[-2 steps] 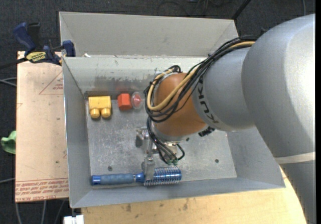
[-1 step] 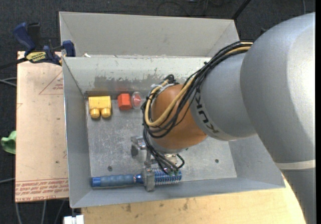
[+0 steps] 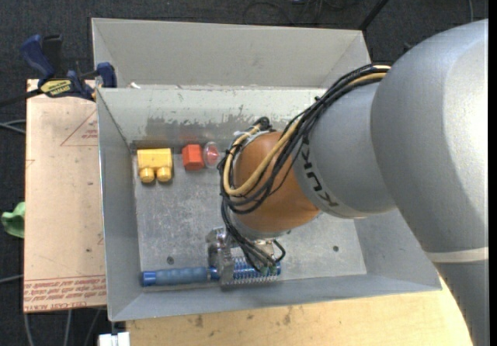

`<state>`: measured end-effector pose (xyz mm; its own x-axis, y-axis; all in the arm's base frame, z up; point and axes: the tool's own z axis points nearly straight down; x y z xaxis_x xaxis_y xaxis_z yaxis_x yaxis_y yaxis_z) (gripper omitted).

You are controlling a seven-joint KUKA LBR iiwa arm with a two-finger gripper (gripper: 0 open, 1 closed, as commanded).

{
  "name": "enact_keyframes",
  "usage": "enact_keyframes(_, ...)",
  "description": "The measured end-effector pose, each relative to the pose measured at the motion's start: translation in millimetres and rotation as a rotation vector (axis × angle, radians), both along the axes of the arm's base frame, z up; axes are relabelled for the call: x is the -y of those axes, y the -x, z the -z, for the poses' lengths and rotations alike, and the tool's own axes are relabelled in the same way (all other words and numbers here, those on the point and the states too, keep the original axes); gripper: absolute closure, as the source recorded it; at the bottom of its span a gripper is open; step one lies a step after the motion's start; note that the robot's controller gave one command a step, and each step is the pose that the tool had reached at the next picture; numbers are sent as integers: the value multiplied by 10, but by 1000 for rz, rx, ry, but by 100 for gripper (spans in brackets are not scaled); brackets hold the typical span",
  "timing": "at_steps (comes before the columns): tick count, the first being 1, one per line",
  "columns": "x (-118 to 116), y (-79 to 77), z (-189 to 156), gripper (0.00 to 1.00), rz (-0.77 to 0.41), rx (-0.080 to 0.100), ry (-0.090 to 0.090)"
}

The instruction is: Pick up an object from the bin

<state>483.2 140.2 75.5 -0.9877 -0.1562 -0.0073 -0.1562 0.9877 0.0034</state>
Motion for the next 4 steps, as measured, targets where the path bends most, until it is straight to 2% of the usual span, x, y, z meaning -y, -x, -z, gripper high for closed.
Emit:
enact_keyframes(1, -92, -98, 32, 100, -32, 6, 0)
enact_keyframes(2, -89, -101, 29, 0, -31, 6, 0)
enact_keyframes(3, -93, -78, 35, 100, -32, -2, 1)
enact_keyframes(4, -299, 4, -1272, 100, -41, 2, 1)
